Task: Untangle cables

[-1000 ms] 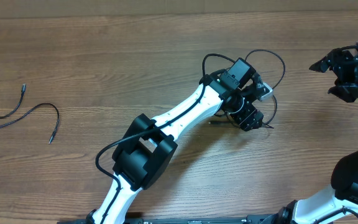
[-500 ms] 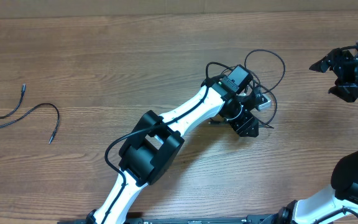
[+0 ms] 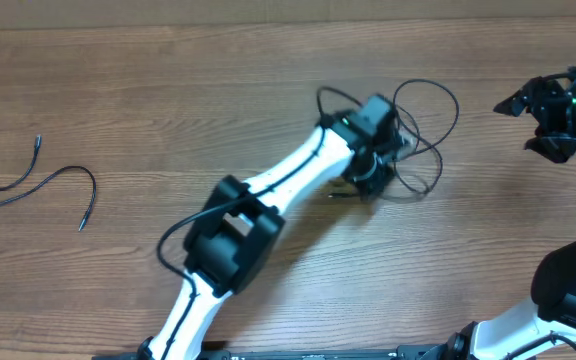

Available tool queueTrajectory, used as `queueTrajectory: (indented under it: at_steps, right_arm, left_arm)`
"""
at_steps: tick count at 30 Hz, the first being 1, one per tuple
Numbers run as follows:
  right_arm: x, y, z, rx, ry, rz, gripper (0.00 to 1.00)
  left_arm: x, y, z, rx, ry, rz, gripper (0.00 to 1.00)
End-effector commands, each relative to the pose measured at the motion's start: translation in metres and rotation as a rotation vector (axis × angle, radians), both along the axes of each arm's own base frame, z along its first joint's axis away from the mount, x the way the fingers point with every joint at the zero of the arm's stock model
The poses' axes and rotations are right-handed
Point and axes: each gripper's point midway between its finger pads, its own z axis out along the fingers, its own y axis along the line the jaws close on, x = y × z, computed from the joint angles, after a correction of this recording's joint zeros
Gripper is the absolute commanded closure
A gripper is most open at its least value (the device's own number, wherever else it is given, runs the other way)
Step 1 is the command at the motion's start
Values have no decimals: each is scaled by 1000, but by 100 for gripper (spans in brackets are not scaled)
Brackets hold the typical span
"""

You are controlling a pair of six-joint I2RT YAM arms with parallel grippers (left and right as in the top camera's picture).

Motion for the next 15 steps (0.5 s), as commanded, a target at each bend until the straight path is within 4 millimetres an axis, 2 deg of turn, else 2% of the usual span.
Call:
queueTrajectory:
  at_steps: [1,4,8,15]
  right_arm:
    - [8,22,9,-7,-49,98,17]
    - [11,44,12,20,-75,177,17]
    - [14,73,17,74,-107,264,18]
    - [12,122,22,129,-116,380,21]
  left_arm:
    - [41,18,139,-163,-190,177,96]
    - [46,45,200,-225,-247,247,96]
    - [45,73,253,-290,-326,296,96]
    - [34,121,320,-364,-443,369,96]
